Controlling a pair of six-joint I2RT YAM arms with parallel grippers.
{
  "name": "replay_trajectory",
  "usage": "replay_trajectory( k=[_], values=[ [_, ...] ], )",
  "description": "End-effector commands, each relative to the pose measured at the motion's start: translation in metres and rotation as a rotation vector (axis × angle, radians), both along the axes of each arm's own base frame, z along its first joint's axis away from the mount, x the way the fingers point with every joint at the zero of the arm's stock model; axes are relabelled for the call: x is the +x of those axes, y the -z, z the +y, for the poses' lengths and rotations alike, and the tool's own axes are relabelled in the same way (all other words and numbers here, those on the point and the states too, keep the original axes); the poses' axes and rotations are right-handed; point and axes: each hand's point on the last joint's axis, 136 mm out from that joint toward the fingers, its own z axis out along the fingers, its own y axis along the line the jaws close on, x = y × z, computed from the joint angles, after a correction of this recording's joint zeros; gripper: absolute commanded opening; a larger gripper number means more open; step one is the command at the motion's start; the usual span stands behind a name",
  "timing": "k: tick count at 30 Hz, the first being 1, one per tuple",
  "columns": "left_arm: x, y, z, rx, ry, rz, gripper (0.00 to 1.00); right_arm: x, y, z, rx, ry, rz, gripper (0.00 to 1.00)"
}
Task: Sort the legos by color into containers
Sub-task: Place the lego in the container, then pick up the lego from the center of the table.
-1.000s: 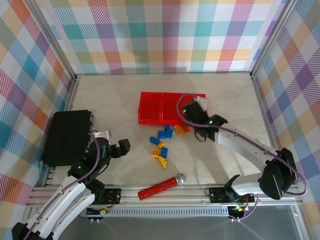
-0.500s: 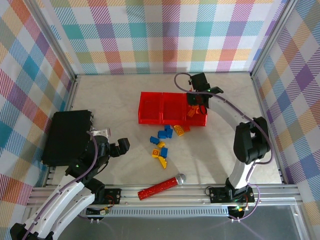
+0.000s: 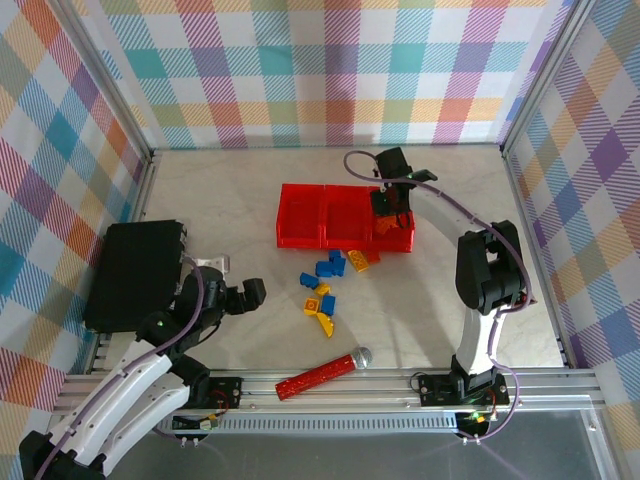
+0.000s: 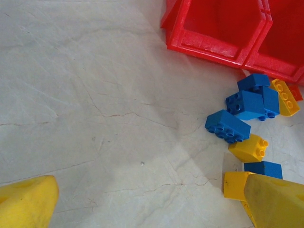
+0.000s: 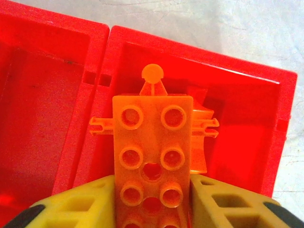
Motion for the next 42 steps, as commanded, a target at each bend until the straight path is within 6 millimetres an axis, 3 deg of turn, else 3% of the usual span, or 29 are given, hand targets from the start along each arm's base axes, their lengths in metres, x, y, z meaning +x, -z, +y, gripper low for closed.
replay_trajectory(
  k=[1, 7, 11, 15, 18, 24, 28, 32, 42],
  values=[
    [0.001, -0.011, -0.007, -0.012, 0.022, -0.017, 1.0, 0.0, 0.001, -0.001, 0.031, 0.014, 0.026, 0.45],
    [0.001, -0.009, -0.013, -0.008, 0.037, -0.013, 1.0, -0.007, -0.013, 0.003, 0.074, 0.016, 0.029, 0.53],
    [0.0, -0.006, -0.018, 0.001, 0.054, -0.008, 1.0, -0.029, -0.036, 0.013, 0.181, -0.013, 0.031, 0.59],
    [0.0, -0.002, -0.023, 0.015, 0.064, -0.004, 1.0, -0.066, -0.059, 0.025, 0.334, -0.037, 0.037, 0.61],
    [0.001, 0.001, -0.027, 0.007, 0.065, -0.006, 1.0, -0.1, -0.065, 0.03, 0.421, -0.043, 0.064, 0.61],
    [0.001, 0.008, -0.035, 0.013, 0.071, 0.003, 1.0, -0.169, -0.052, 0.043, 0.483, -0.059, 0.135, 0.62],
    [0.0, 0.01, -0.041, 0.028, 0.078, 0.004, 1.0, -0.194, -0.037, 0.051, 0.468, -0.065, 0.173, 0.62],
    [0.0, 0.011, -0.047, 0.042, 0.089, 0.001, 1.0, -0.193, -0.02, 0.054, 0.442, -0.07, 0.2, 0.62],
    [-0.004, 0.014, -0.046, 0.071, 0.091, 0.001, 1.0, -0.163, 0.021, 0.061, 0.319, -0.102, 0.231, 0.67]
  ],
)
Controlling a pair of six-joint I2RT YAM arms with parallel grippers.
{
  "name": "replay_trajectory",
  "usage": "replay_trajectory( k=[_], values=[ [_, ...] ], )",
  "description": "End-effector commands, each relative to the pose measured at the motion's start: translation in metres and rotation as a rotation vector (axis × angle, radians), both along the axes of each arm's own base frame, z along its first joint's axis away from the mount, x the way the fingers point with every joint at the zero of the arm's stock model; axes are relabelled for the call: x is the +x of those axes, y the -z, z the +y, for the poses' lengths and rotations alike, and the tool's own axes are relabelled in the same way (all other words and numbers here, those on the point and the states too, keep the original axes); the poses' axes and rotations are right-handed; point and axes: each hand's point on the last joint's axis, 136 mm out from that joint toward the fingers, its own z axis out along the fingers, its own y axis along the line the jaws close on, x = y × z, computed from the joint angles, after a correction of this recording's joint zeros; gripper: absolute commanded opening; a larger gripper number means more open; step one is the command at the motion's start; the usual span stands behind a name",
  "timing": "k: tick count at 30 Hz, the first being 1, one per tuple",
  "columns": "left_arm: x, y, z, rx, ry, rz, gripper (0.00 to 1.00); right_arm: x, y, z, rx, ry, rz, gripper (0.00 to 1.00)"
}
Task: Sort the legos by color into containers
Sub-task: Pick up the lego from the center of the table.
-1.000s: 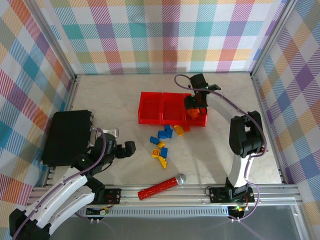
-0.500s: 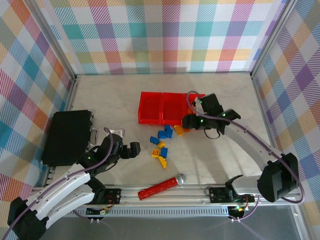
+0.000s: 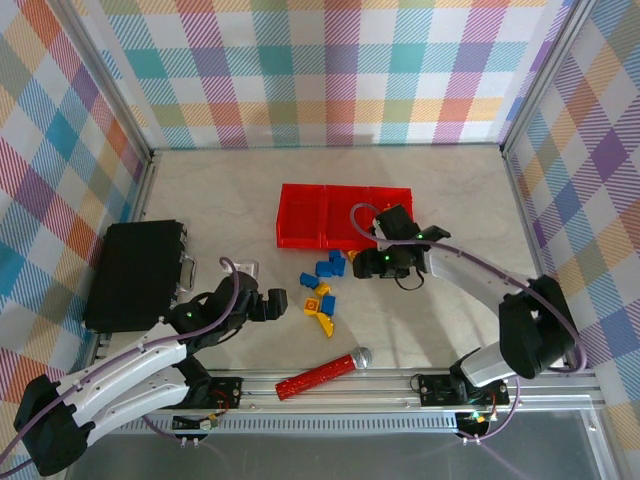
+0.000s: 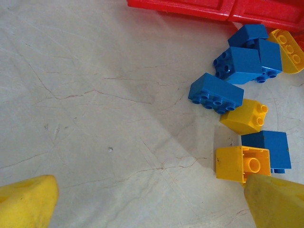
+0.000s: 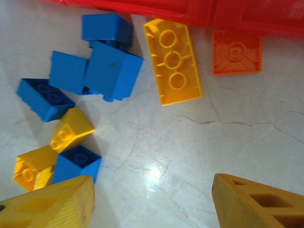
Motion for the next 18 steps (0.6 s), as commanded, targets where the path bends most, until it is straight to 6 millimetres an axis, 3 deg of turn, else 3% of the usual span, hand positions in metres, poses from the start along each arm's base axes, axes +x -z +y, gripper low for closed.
replay_trajectory(
  k=[1, 10, 18],
  values=[
    [0.003, -0.008, 0.0, -0.016, -0.02, -0.035, 1.0, 0.021, 0.0, 0.006, -0.029, -0.03, -0.053, 0.67],
    [0.002, -0.007, 0.006, -0.007, -0.035, -0.045, 1.0, 0.045, 0.021, 0.013, -0.111, -0.082, -0.052, 0.67],
    [0.002, -0.01, 0.009, -0.044, -0.054, -0.078, 1.0, 0.052, 0.03, 0.018, -0.124, -0.094, -0.029, 0.67]
  ],
)
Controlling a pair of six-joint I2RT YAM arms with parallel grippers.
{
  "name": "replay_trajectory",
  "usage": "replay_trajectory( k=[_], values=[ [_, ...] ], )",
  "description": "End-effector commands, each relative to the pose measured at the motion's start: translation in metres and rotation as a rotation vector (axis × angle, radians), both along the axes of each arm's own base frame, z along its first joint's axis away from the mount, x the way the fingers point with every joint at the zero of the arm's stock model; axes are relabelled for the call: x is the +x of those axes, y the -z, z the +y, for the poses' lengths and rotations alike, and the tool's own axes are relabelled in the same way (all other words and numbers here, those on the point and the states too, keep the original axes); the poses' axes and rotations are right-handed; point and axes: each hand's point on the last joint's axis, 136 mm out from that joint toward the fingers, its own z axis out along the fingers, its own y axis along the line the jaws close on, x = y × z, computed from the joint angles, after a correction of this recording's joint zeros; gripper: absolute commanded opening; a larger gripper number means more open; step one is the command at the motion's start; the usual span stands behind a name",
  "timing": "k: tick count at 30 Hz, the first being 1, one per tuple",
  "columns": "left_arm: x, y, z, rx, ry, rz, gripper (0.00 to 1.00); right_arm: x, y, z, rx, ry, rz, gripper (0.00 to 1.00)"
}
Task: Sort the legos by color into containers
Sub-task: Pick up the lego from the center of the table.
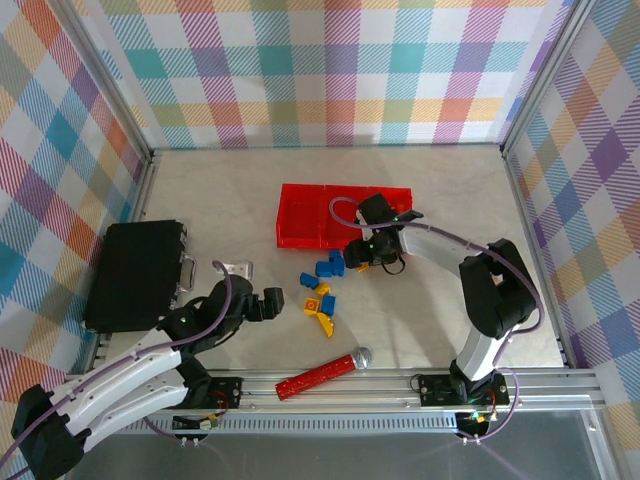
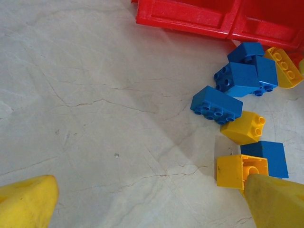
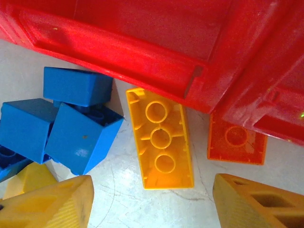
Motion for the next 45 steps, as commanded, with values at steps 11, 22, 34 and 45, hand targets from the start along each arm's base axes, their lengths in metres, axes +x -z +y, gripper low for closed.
replay_trajectory(
  k=[11, 22, 34, 45],
  values=[
    [0.001, -0.002, 0.003, -0.01, -0.025, -0.024, 1.0, 0.002, 0.01, 0.012, -0.004, -0.033, 0.026, 0.65],
    [-0.001, 0.0, 0.005, -0.009, -0.03, -0.021, 1.0, 0.003, 0.017, 0.013, -0.038, -0.024, 0.035, 0.6],
    [-0.002, 0.002, 0.008, -0.011, -0.04, -0.023, 1.0, 0.011, 0.03, 0.01, -0.112, 0.005, 0.031, 0.46],
    [-0.003, 0.005, 0.01, -0.012, -0.044, -0.026, 1.0, 0.013, 0.039, 0.009, -0.172, 0.025, 0.024, 0.36]
  ],
)
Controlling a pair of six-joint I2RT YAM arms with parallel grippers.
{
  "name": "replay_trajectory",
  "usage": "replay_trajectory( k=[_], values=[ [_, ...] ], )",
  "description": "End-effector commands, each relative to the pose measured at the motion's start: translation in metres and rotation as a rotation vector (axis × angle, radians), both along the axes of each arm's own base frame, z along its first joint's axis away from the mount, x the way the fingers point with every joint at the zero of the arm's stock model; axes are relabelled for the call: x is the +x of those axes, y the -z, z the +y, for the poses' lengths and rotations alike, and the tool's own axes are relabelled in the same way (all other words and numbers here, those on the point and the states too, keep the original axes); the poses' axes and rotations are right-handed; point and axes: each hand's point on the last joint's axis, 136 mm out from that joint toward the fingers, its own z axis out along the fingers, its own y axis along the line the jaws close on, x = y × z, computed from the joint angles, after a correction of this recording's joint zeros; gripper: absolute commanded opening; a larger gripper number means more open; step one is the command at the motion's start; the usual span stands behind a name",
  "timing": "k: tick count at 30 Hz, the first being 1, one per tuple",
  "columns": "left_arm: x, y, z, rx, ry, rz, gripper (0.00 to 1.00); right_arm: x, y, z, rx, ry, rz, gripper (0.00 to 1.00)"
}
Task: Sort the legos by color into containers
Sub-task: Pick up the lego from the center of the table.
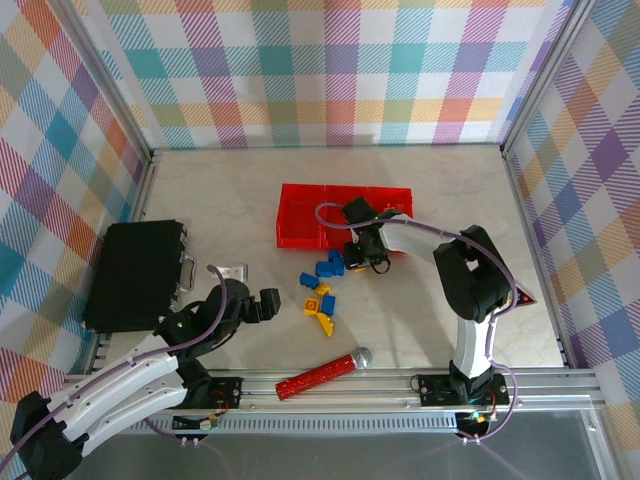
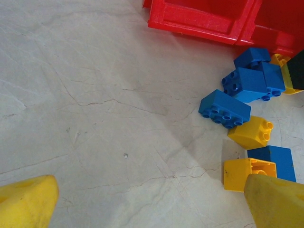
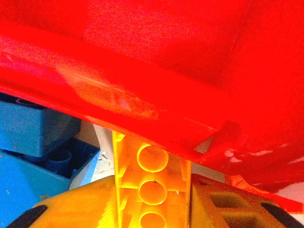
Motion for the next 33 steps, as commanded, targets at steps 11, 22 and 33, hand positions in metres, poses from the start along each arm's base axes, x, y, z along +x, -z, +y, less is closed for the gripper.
replay_trajectory(
  k=[11, 22, 33],
  values=[
    [-0.003, 0.003, 0.004, -0.009, -0.013, -0.014, 1.0, -0.006, 0.008, -0.004, -0.104, 0.006, 0.007, 0.31],
    [-0.006, 0.002, 0.008, -0.012, -0.02, -0.021, 1.0, -0.022, -0.014, -0.006, -0.128, 0.001, -0.015, 0.24],
    [-0.006, 0.003, 0.008, -0.019, -0.024, -0.027, 1.0, -0.057, -0.047, -0.004, 0.025, 0.022, 0.023, 0.23]
  ],
)
